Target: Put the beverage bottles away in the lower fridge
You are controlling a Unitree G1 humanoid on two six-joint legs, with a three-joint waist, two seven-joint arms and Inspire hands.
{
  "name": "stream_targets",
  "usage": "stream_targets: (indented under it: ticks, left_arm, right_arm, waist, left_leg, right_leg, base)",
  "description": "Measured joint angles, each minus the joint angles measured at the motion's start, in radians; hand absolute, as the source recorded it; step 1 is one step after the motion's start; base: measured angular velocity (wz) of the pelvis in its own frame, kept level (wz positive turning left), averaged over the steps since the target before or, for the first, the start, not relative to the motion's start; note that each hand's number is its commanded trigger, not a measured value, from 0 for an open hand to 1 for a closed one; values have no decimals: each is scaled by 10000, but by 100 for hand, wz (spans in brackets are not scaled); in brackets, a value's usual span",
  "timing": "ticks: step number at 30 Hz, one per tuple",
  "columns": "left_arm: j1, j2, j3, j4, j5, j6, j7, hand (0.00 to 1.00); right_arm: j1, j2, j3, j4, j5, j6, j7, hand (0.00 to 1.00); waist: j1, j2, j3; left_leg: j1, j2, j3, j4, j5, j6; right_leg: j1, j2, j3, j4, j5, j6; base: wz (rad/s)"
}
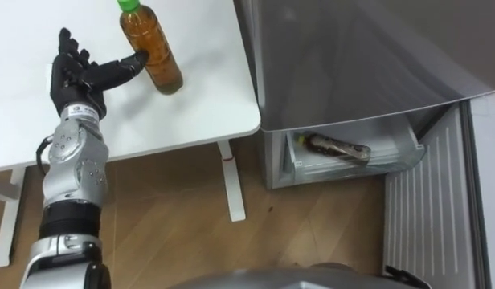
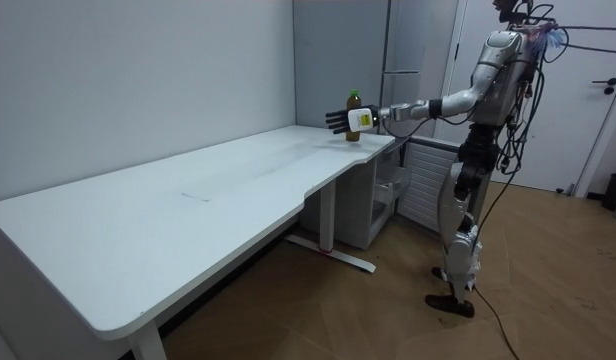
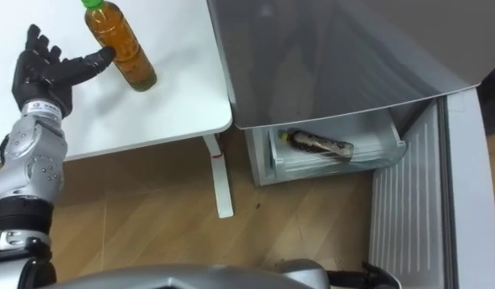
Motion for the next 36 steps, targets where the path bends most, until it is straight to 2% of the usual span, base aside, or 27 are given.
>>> stream_targets:
  ticks: [4,10,12,17,21,29,36]
  left_arm:
    - [-6,33,-5,11,-3,181,0,0]
    - [-445,416,-59,387,-4,562,-17,0]
    - [-522,420,-62,387,-3,676,-56,0]
    - [-630,439,-75,382,-14,846,-203,0]
    - [-760,589,-209,381,-3,1023,-231,0]
    - [-1046,646,-248,241,-8,1094,-526,0]
    - [-1144,780,-266,240,-7,1094,-895,0]
  right_arm:
    - [-6,2,3,2,-170,9,-244,0]
    - [23,-7,3,-3,-169,174,-374,0]
    - [27,-6,3,-3,-172,302,-425,0]
    - [122,-16,3,-47,-170,314,-555,0]
    - [185,-34,5,-93,-173,520,-552,0]
    - [202,-78,11,-115,-221,659,-554,0]
    - [208,-190,8,-43,-835,725,-466,0]
  waist:
    - [-16,-5,-5]
    - [-45,-10,-23]
    - [-45,-9,-26]
    - [-55,0,-57]
    - [-68,-1,-64]
    - [-91,4,-68]
    - [-210,119,-120]
  left_leg:
    - [-17,0,-1,24,1,0]
    - [-18,5,36,35,1,0]
    - [-13,7,45,33,1,0]
    - [-14,8,60,33,1,-1]
    - [-10,29,71,33,1,-1]
    - [-21,34,76,28,1,-1]
    - [-43,36,120,30,0,-1]
  right_leg:
    - [-22,0,-13,-2,0,0]
    - [-40,-6,-14,-3,-21,-4]
    - [-23,-6,-13,3,-21,-3]
    - [-11,0,16,18,-20,-4]
    - [-14,1,52,23,-20,-4]
    - [-20,13,119,10,-21,-4]
    - [-22,39,222,17,-20,-5]
  base:
    - [0]
    - [0]
    - [0]
    - [0]
    - [0]
    - [-2]
    - [-3]
